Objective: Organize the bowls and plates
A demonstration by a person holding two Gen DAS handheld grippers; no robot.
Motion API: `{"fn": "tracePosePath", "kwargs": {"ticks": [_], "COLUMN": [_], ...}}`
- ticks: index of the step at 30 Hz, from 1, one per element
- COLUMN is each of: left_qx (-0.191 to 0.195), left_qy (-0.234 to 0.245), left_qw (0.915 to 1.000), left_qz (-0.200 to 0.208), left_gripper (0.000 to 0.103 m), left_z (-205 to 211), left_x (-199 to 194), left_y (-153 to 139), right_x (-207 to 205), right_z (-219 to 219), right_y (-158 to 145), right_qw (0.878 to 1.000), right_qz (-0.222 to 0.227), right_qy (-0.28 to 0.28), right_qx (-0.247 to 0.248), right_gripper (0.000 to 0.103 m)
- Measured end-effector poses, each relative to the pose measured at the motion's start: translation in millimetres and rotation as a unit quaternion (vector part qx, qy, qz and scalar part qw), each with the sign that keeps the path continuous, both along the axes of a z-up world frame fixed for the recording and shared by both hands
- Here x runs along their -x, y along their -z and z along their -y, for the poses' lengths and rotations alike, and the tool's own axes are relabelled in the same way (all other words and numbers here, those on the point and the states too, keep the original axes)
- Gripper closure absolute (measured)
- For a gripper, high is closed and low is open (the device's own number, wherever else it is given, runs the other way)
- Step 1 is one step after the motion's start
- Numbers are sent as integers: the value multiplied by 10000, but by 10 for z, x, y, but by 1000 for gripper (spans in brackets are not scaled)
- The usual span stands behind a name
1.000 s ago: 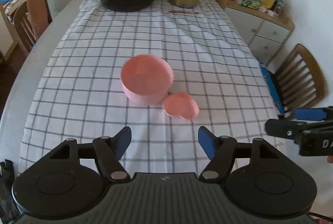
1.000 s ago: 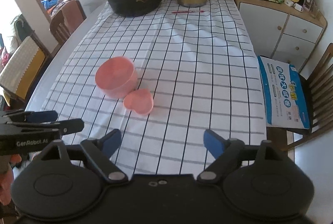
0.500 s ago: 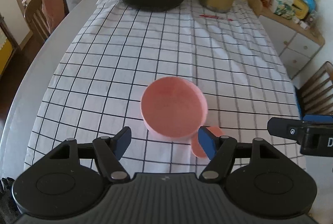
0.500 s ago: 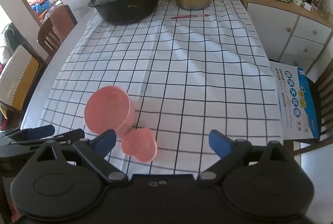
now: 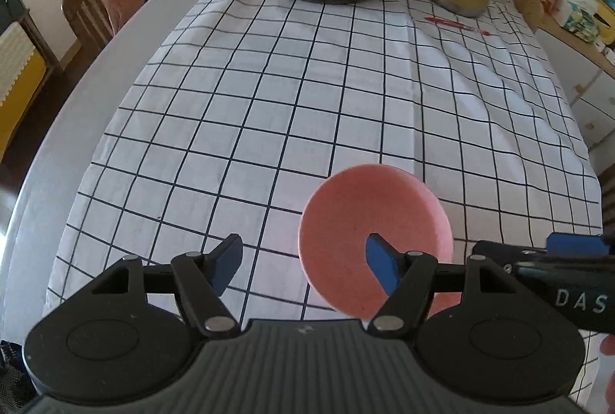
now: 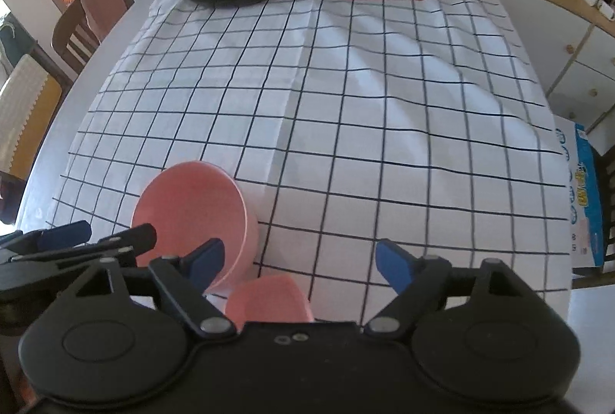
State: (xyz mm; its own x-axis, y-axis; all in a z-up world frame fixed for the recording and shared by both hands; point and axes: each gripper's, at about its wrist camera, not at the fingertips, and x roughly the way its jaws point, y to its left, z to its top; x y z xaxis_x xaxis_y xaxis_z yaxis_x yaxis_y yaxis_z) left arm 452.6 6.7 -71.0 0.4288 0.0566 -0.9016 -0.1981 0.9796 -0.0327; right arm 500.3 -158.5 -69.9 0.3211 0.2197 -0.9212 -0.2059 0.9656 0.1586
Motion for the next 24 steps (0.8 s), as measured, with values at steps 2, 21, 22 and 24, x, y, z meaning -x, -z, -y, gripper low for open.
{"fn": "tracePosePath", "kwargs": {"ticks": [2,21,22,24], "left_qx": [-15,-95,-90,-32], "left_qy": [-43,-124,-129,-162], "left_qw": [10000,9996,9996,9995], "left_qz": [5,-245,-255,-262], "left_gripper": [33,66,69,70], "left_z": [-21,-24,-24,-29], "left_x": [-29,-129,-130,-130], "left_y": [34,319,324,332], "right_x": [-48,-121,-123,-124], "right_z": [-43,-326,-332,-351], "right_y": [56,450,454,455], "right_qw": [10000,9988,9987,9988], "right_qz": [-64,-371,-379,-367], "right_qy": [-8,-306,-304,-311], "right_qx": [-61,-128,-126,-106], "right_gripper": [24,68,70,72]}}
